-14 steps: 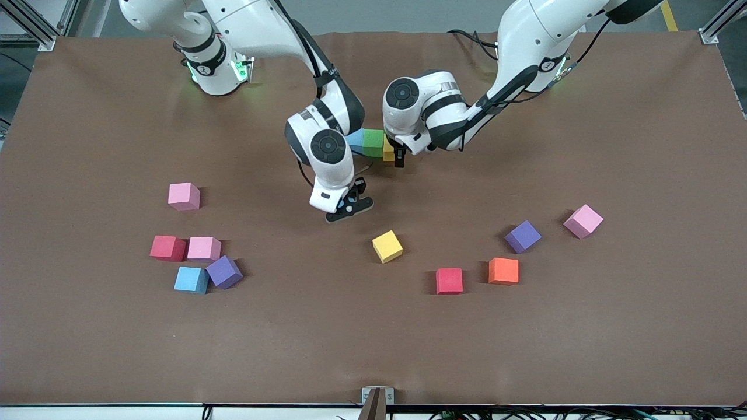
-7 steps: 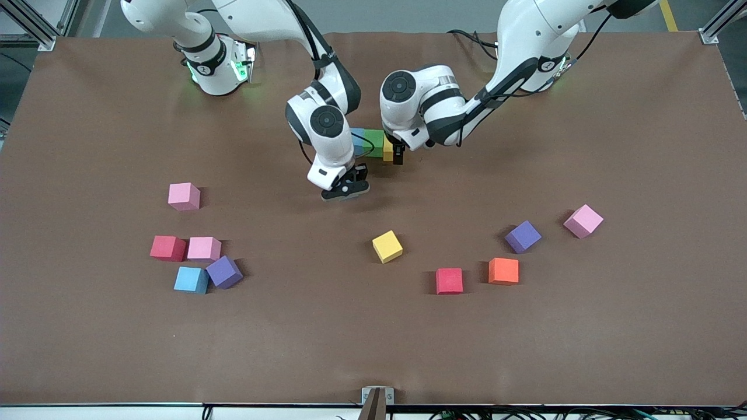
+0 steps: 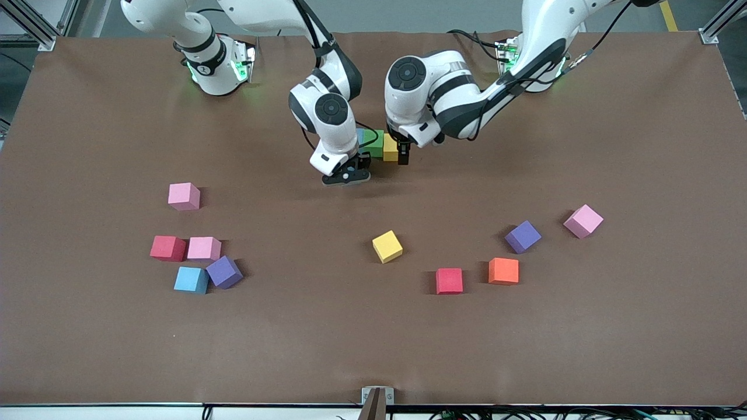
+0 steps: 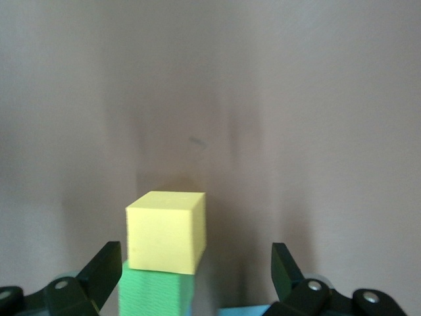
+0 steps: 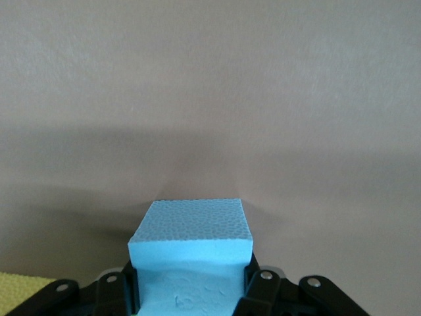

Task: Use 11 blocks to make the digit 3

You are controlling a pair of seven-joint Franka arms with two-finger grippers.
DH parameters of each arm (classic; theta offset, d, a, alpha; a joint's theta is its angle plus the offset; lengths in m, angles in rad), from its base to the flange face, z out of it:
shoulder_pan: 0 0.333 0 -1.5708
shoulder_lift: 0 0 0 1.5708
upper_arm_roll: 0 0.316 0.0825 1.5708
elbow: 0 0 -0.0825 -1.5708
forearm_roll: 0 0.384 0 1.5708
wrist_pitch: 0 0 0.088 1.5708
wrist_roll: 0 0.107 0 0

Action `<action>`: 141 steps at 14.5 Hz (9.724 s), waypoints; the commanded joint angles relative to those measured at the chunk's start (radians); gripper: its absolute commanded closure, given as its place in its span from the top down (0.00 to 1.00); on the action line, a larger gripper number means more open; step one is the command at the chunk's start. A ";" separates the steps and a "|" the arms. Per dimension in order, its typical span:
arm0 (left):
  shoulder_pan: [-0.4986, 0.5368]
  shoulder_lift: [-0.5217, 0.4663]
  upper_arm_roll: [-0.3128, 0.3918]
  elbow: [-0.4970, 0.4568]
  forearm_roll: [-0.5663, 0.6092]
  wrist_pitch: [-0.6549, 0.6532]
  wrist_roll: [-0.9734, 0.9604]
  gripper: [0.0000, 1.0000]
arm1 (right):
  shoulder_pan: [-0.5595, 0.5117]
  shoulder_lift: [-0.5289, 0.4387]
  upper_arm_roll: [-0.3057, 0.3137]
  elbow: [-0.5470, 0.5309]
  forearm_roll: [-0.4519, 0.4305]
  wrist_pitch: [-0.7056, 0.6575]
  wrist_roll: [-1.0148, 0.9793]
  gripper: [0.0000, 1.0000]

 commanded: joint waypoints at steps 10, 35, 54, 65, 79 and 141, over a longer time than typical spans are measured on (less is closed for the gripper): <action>0.247 0.030 0.050 0.329 -0.001 -0.163 0.516 1.00 | 0.020 -0.025 0.030 -0.055 0.029 -0.001 0.044 0.26; -0.477 0.420 0.631 0.807 -0.052 0.050 1.277 1.00 | -0.040 -0.113 0.013 -0.011 0.015 -0.065 0.076 1.00; -0.452 0.455 0.637 0.803 -0.124 0.060 1.342 0.44 | -0.631 0.141 0.015 0.435 -0.097 -0.294 -0.991 1.00; -0.352 0.225 0.613 0.781 -0.128 -0.199 1.348 0.40 | -0.740 0.205 0.016 0.474 -0.094 -0.249 -1.116 1.00; -0.267 0.124 0.610 0.791 -0.148 -0.283 1.426 0.36 | -0.717 0.255 0.024 0.475 -0.079 -0.214 -1.085 0.34; -0.040 -0.031 0.614 0.780 -0.279 -0.488 1.885 0.38 | -0.054 0.064 0.001 0.104 0.013 -0.064 0.007 0.27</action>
